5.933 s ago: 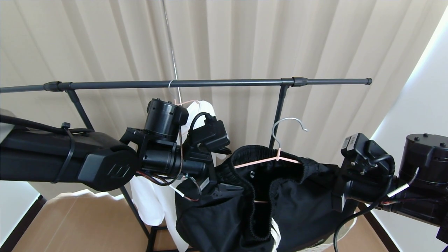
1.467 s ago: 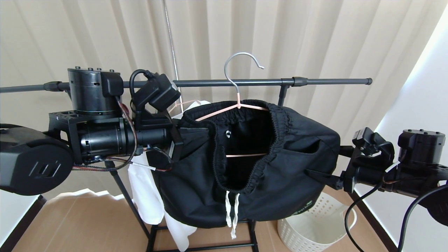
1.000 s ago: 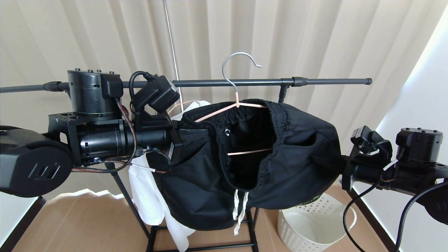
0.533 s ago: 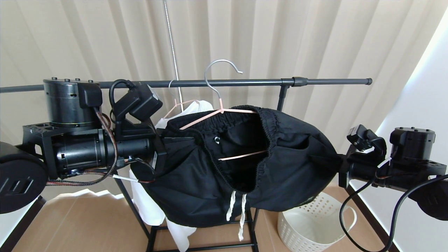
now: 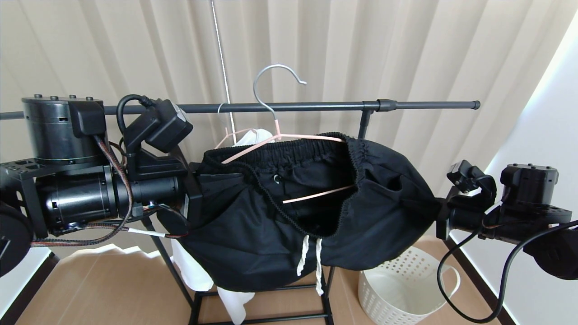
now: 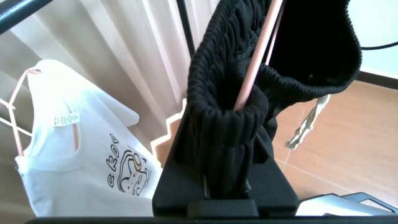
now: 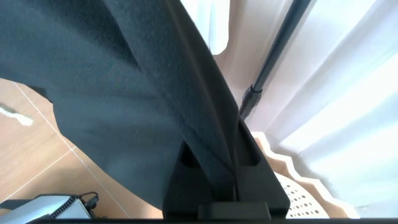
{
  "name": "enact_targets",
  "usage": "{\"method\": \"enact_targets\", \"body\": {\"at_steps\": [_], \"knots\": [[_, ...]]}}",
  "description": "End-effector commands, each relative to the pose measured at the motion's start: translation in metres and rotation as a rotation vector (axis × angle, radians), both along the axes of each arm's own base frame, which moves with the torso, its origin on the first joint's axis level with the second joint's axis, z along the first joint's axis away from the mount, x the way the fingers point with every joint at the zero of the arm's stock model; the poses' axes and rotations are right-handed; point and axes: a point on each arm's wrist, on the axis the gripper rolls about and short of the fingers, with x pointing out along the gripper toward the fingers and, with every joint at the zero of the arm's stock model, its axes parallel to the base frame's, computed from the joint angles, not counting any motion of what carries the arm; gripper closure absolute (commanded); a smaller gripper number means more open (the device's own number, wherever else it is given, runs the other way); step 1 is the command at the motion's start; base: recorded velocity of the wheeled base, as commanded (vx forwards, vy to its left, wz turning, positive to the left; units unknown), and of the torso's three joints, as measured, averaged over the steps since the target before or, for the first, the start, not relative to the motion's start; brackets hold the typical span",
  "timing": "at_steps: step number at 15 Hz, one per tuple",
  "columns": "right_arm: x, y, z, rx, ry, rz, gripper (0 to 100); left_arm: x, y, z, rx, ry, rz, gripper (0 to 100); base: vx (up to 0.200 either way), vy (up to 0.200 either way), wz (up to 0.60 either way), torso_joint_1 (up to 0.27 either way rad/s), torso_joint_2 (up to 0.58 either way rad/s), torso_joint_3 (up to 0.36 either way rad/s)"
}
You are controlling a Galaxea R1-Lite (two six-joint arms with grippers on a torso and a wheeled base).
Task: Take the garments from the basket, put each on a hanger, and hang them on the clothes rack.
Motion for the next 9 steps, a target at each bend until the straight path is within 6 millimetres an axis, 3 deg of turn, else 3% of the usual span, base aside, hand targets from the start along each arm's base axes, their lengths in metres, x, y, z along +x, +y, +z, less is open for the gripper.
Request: {"method": "enact_targets", "body": {"at_steps": [1,9], "knots": [[0.001,0.000,-0.001,-0.001,0.003,-0.001,100,-0.001,0.000,0.001,-0.002,-0.005,0.000,100,0.000,0.000,0.00,0.000,0.00,0.000],[-0.013,0.002,0.008,0.002,-0.013,0.008,100,0.000,-0.001,0.000,-0.006,0.007,0.001,100,0.000,0.000,0.00,0.000,0.00,0.000]]}}
